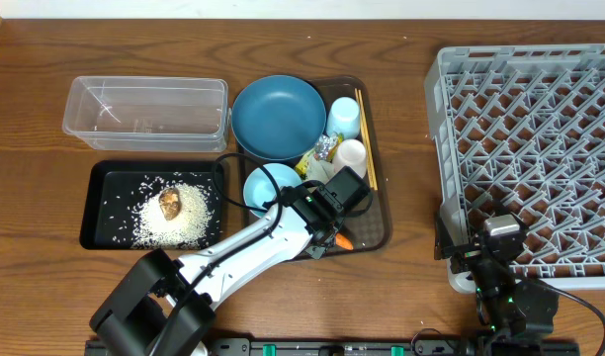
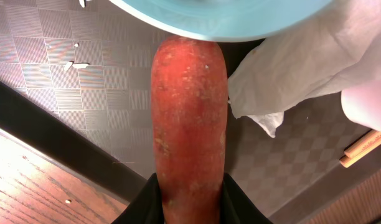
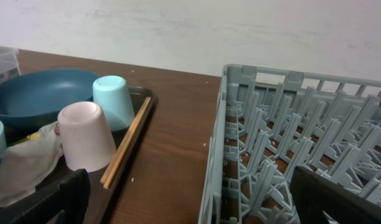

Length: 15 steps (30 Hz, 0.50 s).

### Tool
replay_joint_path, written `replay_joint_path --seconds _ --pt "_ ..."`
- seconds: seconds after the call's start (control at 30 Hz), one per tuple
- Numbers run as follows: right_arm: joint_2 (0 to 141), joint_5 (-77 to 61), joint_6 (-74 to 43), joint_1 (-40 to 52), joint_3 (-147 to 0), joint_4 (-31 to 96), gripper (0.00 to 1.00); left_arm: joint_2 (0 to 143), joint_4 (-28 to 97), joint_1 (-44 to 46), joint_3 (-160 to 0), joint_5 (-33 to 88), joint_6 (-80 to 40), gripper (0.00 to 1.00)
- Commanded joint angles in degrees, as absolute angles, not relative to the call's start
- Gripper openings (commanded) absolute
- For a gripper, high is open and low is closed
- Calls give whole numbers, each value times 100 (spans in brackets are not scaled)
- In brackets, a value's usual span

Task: Sort waste into correct bins and load items into the dishwasher rack
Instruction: 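Lift the carrot with the left gripper and carry it over the black tray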

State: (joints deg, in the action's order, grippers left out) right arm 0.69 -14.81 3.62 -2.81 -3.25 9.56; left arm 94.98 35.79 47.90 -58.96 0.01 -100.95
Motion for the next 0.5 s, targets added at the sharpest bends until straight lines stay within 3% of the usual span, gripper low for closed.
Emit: replay_joint_path --seconds 0.0,0.47 --pt "49 -1505 436 -303 -305 963 99 9402 3614 4810 -5900 5 -10005 13" --pt "51 -1505 436 -303 -305 963 99 8477 3710 4805 -5900 3 -9640 14"
